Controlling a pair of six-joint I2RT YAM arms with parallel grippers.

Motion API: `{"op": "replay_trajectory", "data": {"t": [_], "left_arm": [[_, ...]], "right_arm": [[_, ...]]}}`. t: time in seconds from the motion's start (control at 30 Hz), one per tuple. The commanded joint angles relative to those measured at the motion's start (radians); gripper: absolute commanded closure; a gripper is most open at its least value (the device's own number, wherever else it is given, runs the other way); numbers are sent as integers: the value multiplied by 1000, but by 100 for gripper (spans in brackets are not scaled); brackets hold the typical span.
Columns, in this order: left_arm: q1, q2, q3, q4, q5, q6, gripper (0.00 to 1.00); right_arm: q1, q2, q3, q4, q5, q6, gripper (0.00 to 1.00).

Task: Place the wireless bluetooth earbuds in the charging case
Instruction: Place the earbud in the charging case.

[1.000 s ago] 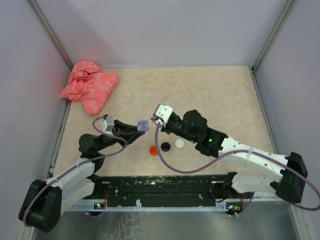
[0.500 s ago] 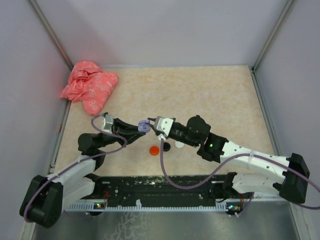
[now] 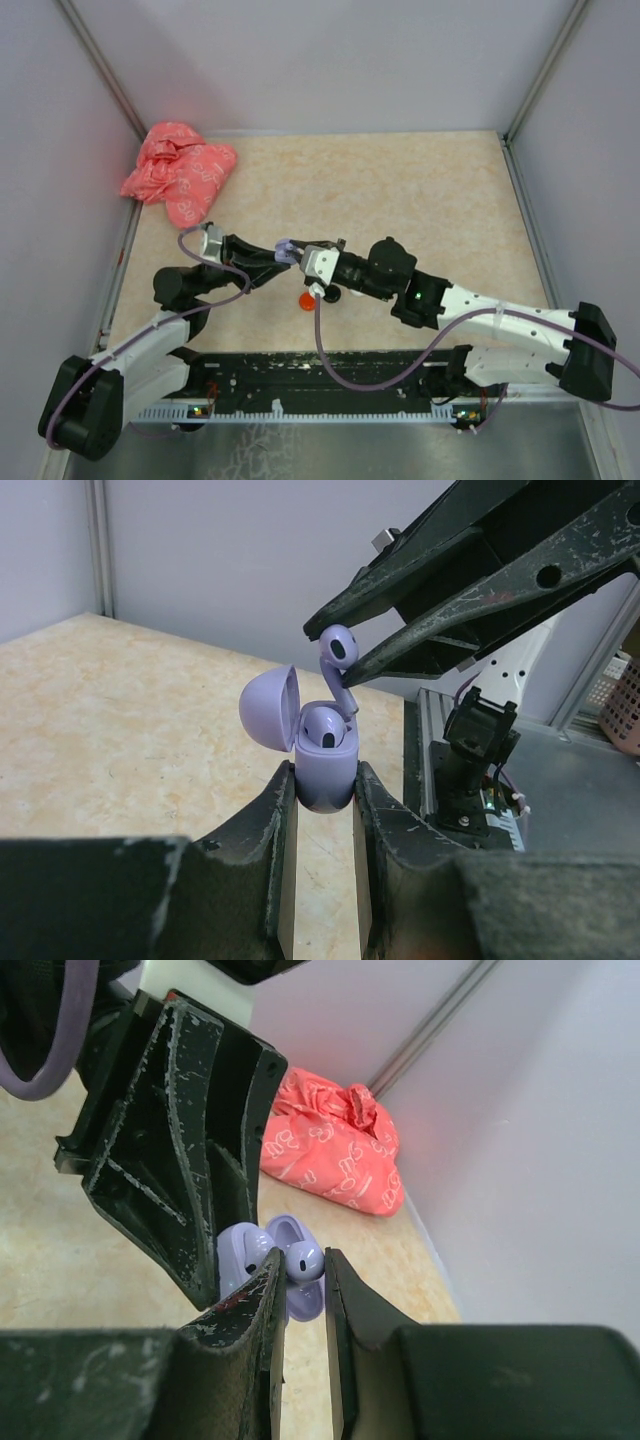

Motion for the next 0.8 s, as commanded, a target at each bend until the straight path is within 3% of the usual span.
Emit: {"op": "replay_trajectory", "data": {"t": [0.0, 0.77], "left_arm": [[4, -15, 33, 20, 4, -39, 100], [4, -15, 33, -5, -38, -68, 100]], "right_arm": [[17, 11, 4, 62, 47, -38, 84], [32, 8, -7, 83, -15, -10, 84]]}}
